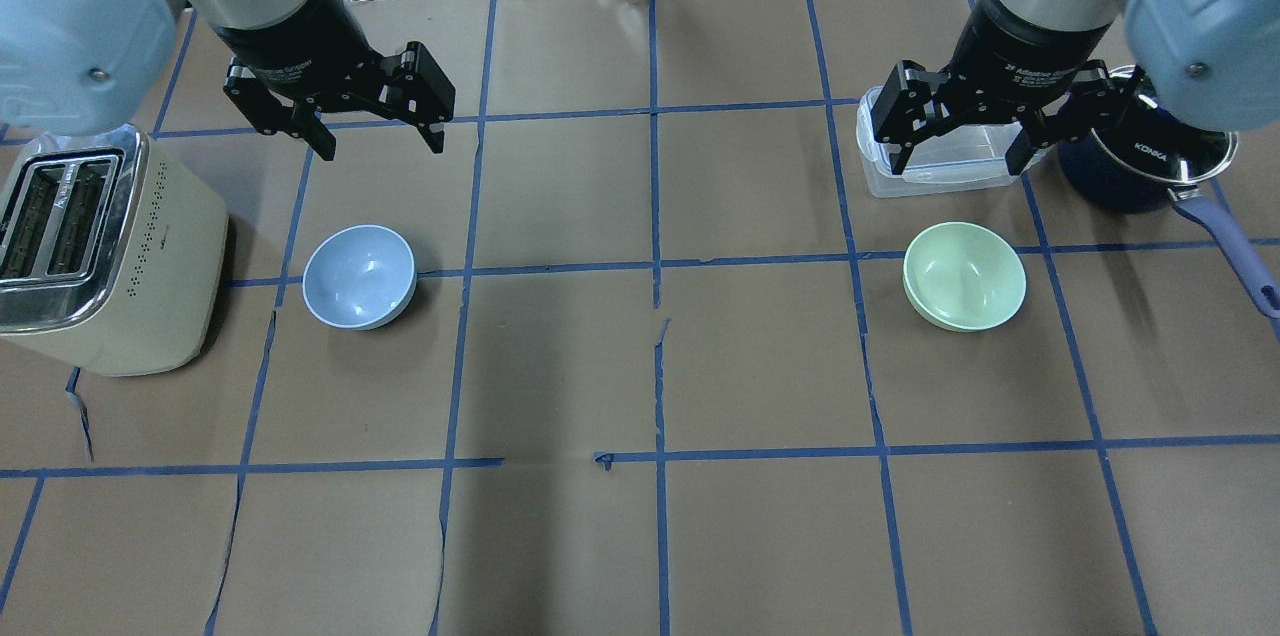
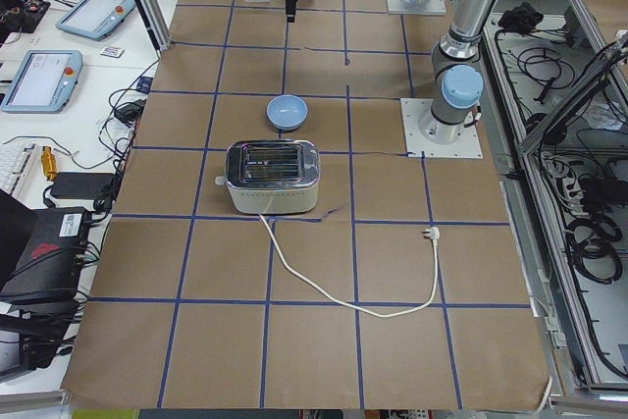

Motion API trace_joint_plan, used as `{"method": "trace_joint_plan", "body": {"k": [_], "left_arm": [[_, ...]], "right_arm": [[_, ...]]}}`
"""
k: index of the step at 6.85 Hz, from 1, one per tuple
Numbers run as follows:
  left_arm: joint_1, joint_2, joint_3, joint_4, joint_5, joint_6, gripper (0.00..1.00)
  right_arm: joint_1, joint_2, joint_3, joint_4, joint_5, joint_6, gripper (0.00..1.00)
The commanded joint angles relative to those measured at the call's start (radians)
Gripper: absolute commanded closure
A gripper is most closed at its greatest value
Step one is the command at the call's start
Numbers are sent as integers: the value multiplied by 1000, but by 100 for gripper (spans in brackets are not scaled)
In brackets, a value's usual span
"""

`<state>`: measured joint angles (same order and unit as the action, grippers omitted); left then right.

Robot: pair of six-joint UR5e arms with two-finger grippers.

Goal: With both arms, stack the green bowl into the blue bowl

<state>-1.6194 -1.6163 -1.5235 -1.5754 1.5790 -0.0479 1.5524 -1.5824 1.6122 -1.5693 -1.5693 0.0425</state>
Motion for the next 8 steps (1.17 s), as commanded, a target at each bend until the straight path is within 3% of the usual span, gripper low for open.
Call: {"method": "trace_joint_plan", "body": {"k": [1, 8], "left_arm": [[3, -2, -1, 0, 4, 0, 0], [13, -42, -3, 3, 16, 69, 0]], "right_arm": [[0, 1, 0, 0, 0, 0, 0], [0, 1, 2, 0, 0, 0, 0]]}}
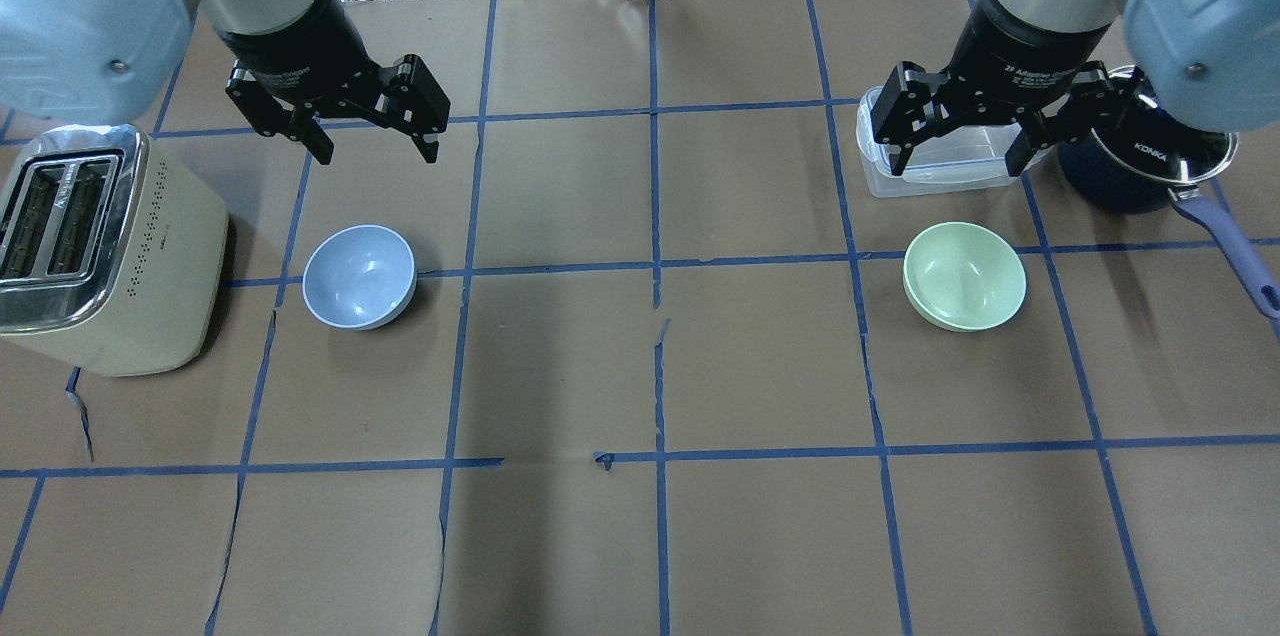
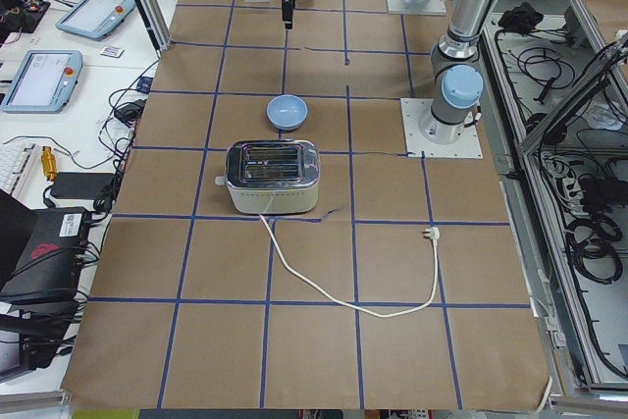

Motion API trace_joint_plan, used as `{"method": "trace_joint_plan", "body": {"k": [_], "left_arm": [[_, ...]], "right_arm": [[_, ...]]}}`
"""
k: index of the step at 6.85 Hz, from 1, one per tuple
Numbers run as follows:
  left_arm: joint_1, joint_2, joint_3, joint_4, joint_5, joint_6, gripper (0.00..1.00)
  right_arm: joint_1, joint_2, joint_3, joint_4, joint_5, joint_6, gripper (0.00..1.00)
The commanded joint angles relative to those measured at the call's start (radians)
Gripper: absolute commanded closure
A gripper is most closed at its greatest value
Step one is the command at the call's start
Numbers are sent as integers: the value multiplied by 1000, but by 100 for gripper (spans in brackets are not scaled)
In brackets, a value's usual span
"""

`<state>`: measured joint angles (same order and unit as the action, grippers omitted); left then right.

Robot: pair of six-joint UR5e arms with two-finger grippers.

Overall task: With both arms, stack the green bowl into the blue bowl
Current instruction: 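Lower the left gripper onto the light blue bowl and grasp its rim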

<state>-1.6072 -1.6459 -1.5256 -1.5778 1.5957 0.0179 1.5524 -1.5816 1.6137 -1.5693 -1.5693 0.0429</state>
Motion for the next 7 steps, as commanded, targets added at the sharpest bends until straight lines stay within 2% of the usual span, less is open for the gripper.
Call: {"method": "trace_joint_plan", "body": {"k": [1, 2, 4, 5, 6, 7], "left_arm": [[6, -41, -22, 6, 13, 2, 0], [22, -96, -83, 84, 57, 8, 0], [32, -217, -204, 329, 88, 34, 0], [33, -291, -206, 349, 93, 39, 0], [35, -329, -218, 354, 114, 59, 0], [35, -351, -225, 358, 189, 97, 0]], "right_arm": [[0, 2, 0, 0, 0, -1, 0], [0, 2, 0, 0, 0, 0, 0], [-9, 6, -1, -2, -2, -3, 0], [-14, 9, 2, 2, -27, -23, 0], [-20, 56, 14, -38, -66, -21, 0], [-49, 119, 32, -119, -116, -8, 0]]}}
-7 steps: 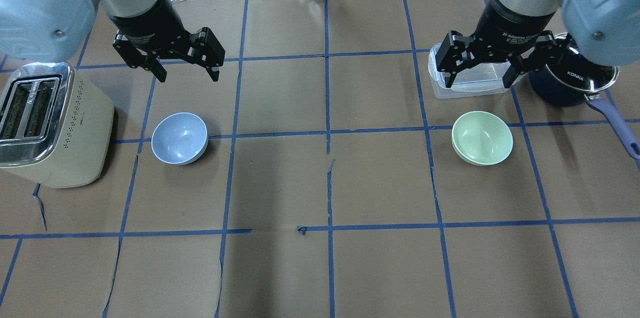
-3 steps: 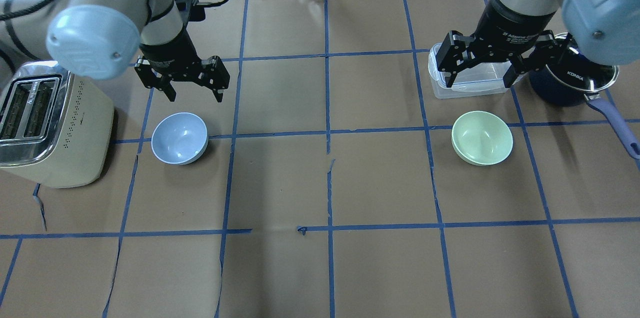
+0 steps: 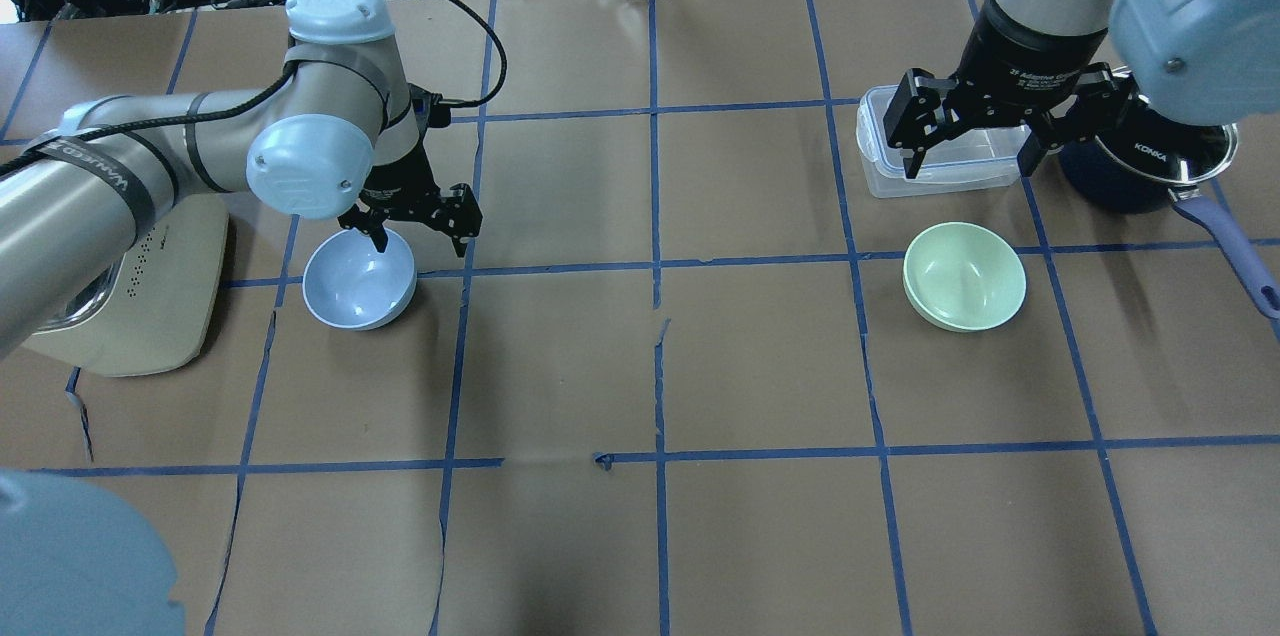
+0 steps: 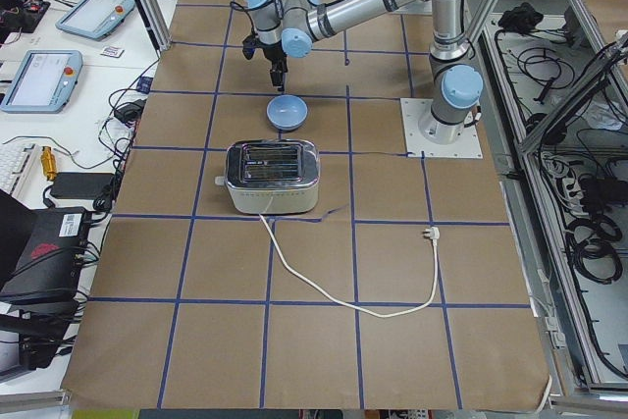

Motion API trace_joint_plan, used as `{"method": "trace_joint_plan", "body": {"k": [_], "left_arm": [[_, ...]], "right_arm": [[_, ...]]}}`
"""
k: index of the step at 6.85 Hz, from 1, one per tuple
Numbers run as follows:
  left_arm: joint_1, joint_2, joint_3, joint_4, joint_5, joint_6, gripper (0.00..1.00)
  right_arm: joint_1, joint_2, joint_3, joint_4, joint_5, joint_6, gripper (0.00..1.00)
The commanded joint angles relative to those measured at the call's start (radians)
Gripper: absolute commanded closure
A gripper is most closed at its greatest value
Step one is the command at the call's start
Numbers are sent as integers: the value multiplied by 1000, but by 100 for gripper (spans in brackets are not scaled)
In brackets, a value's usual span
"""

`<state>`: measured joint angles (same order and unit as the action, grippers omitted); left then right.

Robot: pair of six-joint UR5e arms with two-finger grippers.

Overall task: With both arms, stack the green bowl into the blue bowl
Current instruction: 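Lower the left gripper onto the light blue bowl and grasp its rim, then lift the blue bowl with the left gripper while the right grasps the green bowl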

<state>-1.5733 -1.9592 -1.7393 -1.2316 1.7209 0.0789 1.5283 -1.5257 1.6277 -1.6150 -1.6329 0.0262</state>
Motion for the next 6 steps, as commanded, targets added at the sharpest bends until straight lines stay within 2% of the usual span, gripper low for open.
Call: {"method": "trace_joint_plan", "body": {"k": [1, 2, 3, 4, 6], "left_arm": [[1, -53, -19, 8, 68, 44, 5], [1, -55, -37, 6, 77, 53, 43], [1, -56, -25, 1, 100, 56, 76], [1, -56, -17, -2, 109, 56, 100], [-1, -52, -17, 3, 108, 42, 100]], "right_arm": [[-60, 70, 43, -85, -42, -3, 0], [-88, 99, 61, -132, -36, -3, 0], [-91, 137, 87, -198, -35, 6, 0], [-89, 162, 121, -253, -32, 6, 0], [-85, 199, 188, -366, -21, 6, 0]]}}
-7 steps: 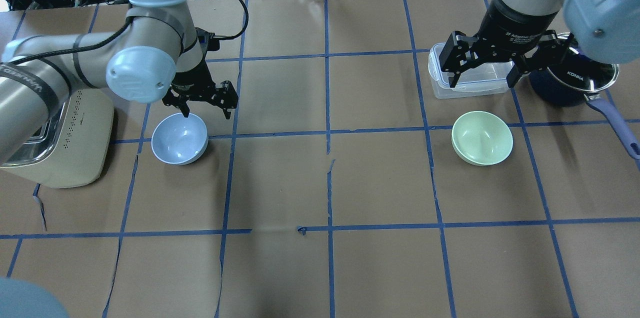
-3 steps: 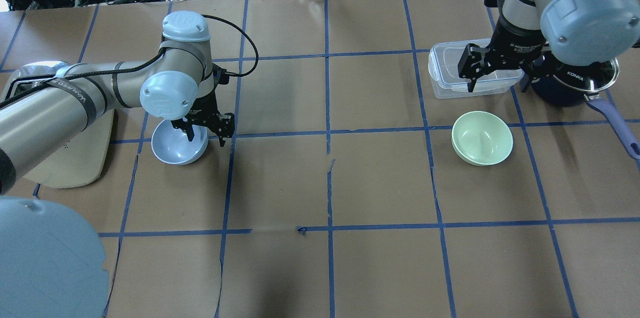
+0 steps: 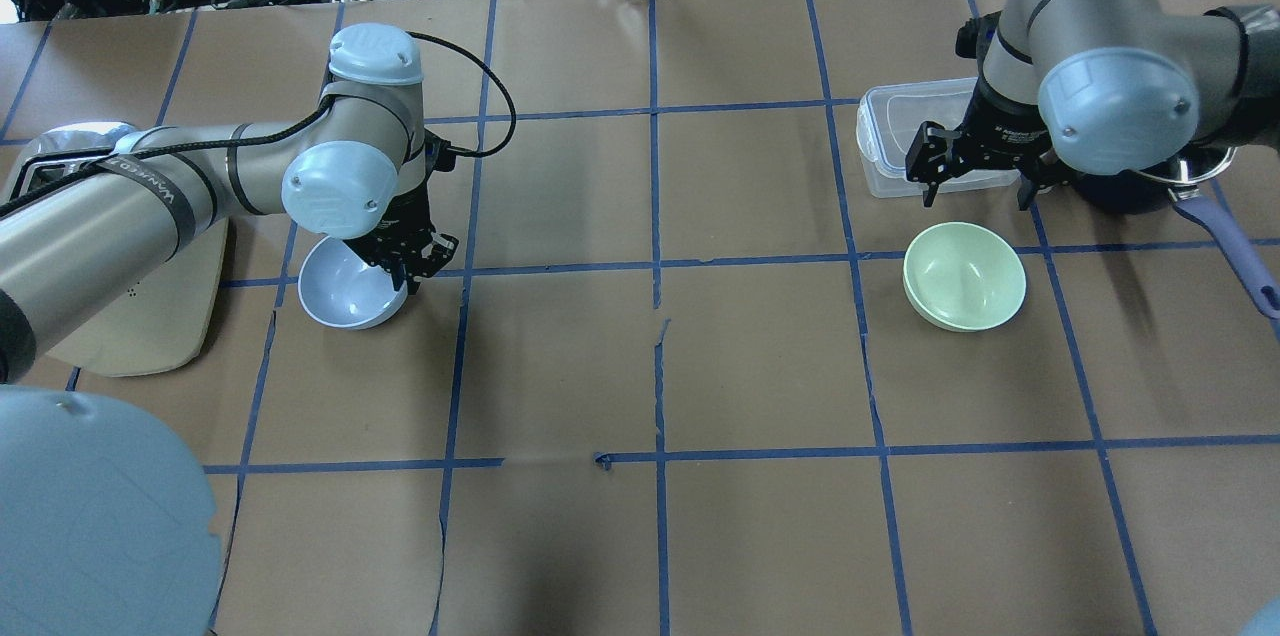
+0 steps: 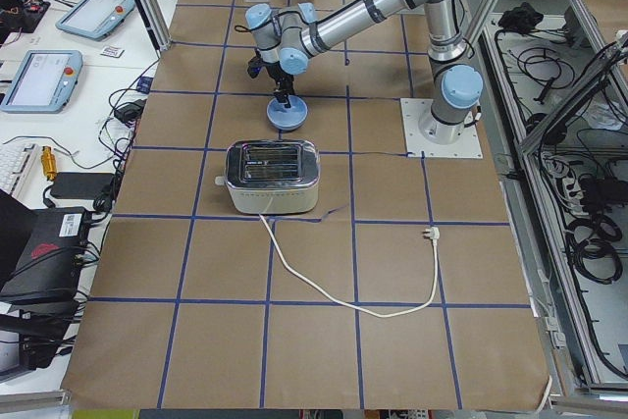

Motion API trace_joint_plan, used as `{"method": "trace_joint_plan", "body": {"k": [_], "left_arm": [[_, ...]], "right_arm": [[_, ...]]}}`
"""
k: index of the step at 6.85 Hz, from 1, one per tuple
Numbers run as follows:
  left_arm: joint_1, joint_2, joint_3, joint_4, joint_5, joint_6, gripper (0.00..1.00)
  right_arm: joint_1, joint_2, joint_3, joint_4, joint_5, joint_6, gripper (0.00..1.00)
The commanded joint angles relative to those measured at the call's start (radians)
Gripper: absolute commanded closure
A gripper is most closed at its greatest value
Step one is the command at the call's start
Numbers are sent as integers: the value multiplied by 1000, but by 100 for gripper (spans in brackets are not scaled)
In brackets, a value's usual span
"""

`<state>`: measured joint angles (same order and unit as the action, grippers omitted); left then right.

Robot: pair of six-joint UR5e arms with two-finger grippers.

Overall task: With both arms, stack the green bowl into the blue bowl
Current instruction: 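Lift the blue bowl with the left gripper while the right grasps the green bowl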

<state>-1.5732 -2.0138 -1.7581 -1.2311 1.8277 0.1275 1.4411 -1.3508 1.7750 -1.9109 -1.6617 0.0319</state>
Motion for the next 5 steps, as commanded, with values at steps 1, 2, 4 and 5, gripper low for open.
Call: {"method": "trace_joint_plan", "body": {"k": [1, 2, 4, 5], "left_arm": [[-19, 9, 8, 4, 1, -12, 100], [-53, 4, 52, -1, -14, -76, 100], [-199, -26, 200, -115, -22, -218, 100], [-285, -32, 238, -102, -36, -224, 100]], "right_arm": [[2, 44, 61, -129, 40, -1, 0], [2, 62, 73, -166, 40, -9, 0], [2, 85, 112, -221, 59, -9, 0], [2, 93, 122, -230, 62, -10, 0]]}}
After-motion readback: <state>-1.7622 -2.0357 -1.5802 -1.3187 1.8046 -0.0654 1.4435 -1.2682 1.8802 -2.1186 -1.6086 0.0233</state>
